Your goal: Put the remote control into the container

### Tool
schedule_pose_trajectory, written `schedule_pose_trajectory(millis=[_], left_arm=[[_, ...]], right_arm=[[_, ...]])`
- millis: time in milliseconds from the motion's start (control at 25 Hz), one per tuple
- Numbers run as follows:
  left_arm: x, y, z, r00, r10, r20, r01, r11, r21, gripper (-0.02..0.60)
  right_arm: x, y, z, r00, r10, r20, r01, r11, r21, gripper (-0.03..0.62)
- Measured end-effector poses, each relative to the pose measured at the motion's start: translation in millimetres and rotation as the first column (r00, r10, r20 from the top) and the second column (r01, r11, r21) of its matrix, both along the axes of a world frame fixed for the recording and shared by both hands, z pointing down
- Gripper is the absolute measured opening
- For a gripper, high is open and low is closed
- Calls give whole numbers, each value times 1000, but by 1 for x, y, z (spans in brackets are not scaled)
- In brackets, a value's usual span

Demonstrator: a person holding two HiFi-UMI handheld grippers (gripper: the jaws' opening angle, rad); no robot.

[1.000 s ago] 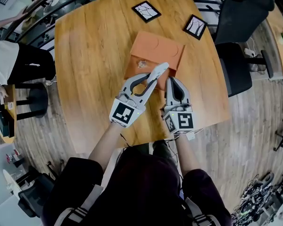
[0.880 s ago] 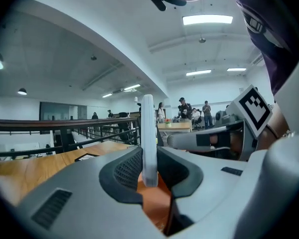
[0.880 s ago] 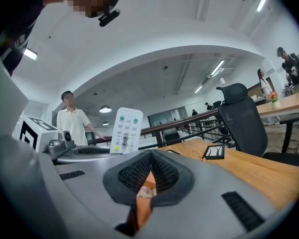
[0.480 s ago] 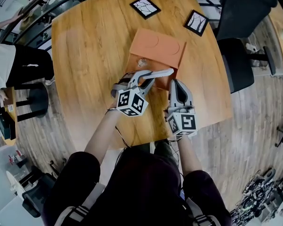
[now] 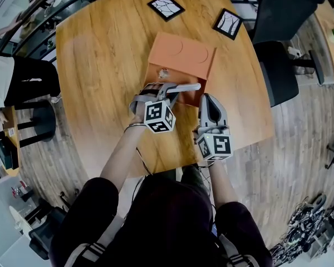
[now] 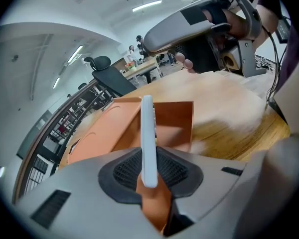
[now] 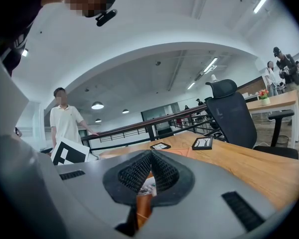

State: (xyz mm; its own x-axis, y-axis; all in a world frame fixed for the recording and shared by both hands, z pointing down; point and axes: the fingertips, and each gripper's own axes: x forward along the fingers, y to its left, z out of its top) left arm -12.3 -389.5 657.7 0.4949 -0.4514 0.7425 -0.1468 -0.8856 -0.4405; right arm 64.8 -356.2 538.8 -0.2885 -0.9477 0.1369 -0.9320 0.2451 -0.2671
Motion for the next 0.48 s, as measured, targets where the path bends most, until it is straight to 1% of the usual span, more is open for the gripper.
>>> schedule_pose_trajectory(millis=[320,400,480], left_arm=[[0,1,-5,999,-21,-34,21,1000,-11,94],[-3,0,-10,998,-39,-54,38,999,-5,94],[-5,-4,-21,992,-76,-99,77,997,8,94]], right_arm=[[3,-1,-1,1000,3,0,-3,1000,0,18],[2,-2,-2,1000,1,1,-1,1000,0,18],[0,-2,-4,1000,-4,1,4,1000,3,18]])
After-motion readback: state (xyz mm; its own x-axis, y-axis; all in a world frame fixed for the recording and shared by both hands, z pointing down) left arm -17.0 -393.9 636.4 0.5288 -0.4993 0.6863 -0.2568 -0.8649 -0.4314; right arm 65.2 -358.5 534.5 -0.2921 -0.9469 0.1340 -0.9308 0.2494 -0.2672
